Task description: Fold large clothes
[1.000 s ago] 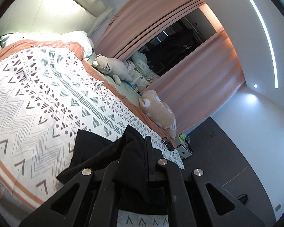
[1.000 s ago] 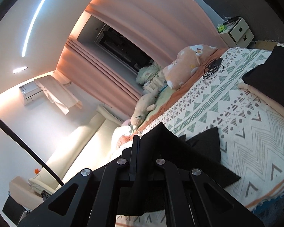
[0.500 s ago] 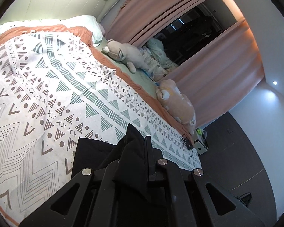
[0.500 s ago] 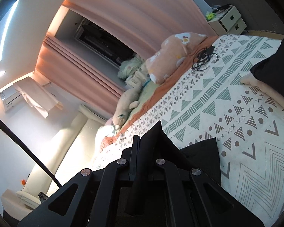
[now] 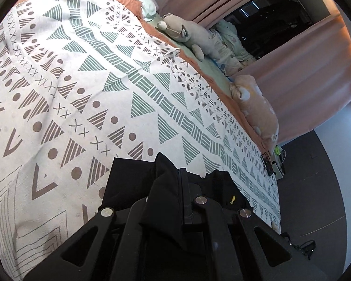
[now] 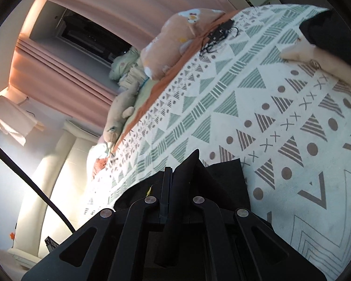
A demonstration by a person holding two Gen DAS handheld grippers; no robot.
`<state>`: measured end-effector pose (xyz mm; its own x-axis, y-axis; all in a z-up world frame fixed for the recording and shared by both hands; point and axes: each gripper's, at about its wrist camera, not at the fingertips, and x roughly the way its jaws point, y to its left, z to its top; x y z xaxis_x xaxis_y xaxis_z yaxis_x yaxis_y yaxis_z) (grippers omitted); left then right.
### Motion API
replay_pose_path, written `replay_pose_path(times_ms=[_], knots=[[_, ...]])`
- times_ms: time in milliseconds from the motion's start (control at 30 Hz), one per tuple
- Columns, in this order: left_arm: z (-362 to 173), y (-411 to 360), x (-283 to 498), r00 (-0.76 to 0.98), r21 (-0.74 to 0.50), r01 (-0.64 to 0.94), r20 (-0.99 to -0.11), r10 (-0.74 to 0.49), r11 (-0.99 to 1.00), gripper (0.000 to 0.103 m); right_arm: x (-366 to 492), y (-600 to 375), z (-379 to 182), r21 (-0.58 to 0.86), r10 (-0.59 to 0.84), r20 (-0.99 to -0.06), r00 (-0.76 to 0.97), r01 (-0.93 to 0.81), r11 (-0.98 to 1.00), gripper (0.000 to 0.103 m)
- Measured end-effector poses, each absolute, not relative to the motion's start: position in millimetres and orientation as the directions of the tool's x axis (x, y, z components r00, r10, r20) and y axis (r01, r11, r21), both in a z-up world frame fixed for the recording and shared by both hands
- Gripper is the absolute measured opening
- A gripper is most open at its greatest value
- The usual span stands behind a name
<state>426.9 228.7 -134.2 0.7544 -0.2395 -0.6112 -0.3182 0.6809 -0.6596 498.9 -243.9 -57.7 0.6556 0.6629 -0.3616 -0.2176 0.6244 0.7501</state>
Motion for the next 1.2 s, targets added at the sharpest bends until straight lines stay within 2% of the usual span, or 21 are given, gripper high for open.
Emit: replay_pose_path(times_ms=[333,433,467,500,533,567,600,633,1200], knots=[[-152,233,488,0.729,-0.658,-0.318,-0.63,-0.268,0.683,0.006,553,-217,-59,0.717,0.639,-0.435,0.634,-0.186,0.672,0.0],[-162,229,504,0.692,-0.62,-0.365,-0.68,-0.242,0.695,0.008,565,-210,-63,0.705,0.621,-0.482,0.618,-0.148,0.694,0.002],[-164,227,507,0.687,-0.615,-0.366,-0.685,-0.243,0.698,0.014,565,-207,-62,0.686,0.606,-0.497,0.622,-0.146,0.713,0.004],[-166,225,510,0.686,-0.615,-0.362,-0.685,-0.248,0.7,0.032,566,-203,-62,0.677,0.599,-0.503,0.623,-0.146,0.721,0.006],[-166,224,511,0.688,-0.62,-0.354,-0.679,-0.254,0.7,0.05,564,-201,-60,0.673,0.596,-0.503,0.626,-0.15,0.725,0.017],[-166,224,511,0.692,-0.623,-0.348,-0.675,-0.257,0.701,0.099,563,-201,-59,0.674,0.599,-0.502,0.624,-0.152,0.723,0.045],[-163,223,508,0.705,-0.625,-0.343,-0.664,-0.247,0.701,0.103,560,-202,-57,0.674,0.597,-0.498,0.628,-0.153,0.723,0.064],[-161,224,506,0.706,-0.618,-0.346,-0.667,-0.237,0.706,0.103,558,-204,-56,0.672,0.594,-0.494,0.634,-0.155,0.724,0.086],[-133,228,397,0.725,-0.592,-0.372,-0.666,-0.175,0.715,0.103,453,-202,-21,0.53,0.557,-0.576,0.598,-0.246,0.812,0.086]])
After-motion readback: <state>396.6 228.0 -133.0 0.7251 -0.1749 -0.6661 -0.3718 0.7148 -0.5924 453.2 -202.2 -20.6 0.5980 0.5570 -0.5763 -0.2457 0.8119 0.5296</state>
